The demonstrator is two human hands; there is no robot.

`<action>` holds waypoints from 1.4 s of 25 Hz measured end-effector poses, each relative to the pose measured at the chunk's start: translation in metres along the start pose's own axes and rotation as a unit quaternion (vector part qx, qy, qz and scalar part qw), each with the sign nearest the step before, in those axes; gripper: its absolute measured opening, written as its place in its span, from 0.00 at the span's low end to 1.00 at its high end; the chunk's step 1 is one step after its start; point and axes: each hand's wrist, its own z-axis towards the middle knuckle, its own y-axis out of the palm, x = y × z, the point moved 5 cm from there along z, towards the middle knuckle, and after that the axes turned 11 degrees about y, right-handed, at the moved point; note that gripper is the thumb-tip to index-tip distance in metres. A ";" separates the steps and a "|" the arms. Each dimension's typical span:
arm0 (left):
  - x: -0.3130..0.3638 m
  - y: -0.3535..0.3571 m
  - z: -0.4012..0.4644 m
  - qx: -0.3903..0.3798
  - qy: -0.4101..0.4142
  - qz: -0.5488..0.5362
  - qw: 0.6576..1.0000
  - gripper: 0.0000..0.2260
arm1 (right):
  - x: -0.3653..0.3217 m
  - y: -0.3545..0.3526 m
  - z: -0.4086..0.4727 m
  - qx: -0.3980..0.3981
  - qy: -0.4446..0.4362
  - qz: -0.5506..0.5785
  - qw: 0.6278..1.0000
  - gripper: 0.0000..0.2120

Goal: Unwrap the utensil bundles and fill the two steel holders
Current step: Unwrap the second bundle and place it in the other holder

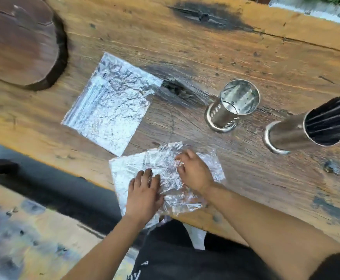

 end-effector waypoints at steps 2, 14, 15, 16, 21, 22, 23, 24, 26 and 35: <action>-0.020 0.003 -0.020 0.007 -0.021 -0.013 1.000 0.26 | -0.042 0.000 0.032 0.002 -0.039 -0.023 0.999 0.16; -0.138 0.027 -0.117 0.173 -0.228 -0.169 0.943 0.21 | -0.227 0.022 0.179 -0.004 -0.164 -0.208 0.964 0.24; -0.146 0.025 -0.120 0.194 -0.241 -0.175 0.935 0.19 | -0.224 0.021 0.181 -0.010 -0.162 -0.218 0.962 0.26; -0.155 0.022 -0.123 0.213 -0.248 -0.173 0.929 0.18 | -0.220 0.020 0.183 -0.012 -0.161 -0.226 0.961 0.28; -0.206 -0.017 -0.117 0.281 -0.266 -0.151 0.910 0.18 | -0.166 0.000 0.166 0.034 -0.079 -0.211 0.974 0.30; -0.218 -0.030 -0.108 0.292 -0.260 -0.147 0.909 0.17 | -0.149 -0.002 0.153 0.046 -0.057 -0.205 0.976 0.30; -0.230 -0.045 -0.098 0.304 -0.253 -0.143 0.907 0.16 | -0.132 -0.002 0.137 0.055 -0.039 -0.198 0.978 0.30; -0.242 -0.059 -0.084 0.313 -0.247 -0.141 0.906 0.13 | -0.117 0.000 0.120 0.064 -0.024 -0.190 0.979 0.29; -0.266 -0.085 -0.047 0.316 -0.223 -0.142 0.911 0.11 | -0.093 0.009 0.086 0.076 -0.008 -0.180 0.981 0.28; -0.277 -0.156 0.177 0.190 -0.116 -0.126 0.967 0.16 | -0.055 0.043 0.008 0.102 0.078 -0.170 0.977 0.28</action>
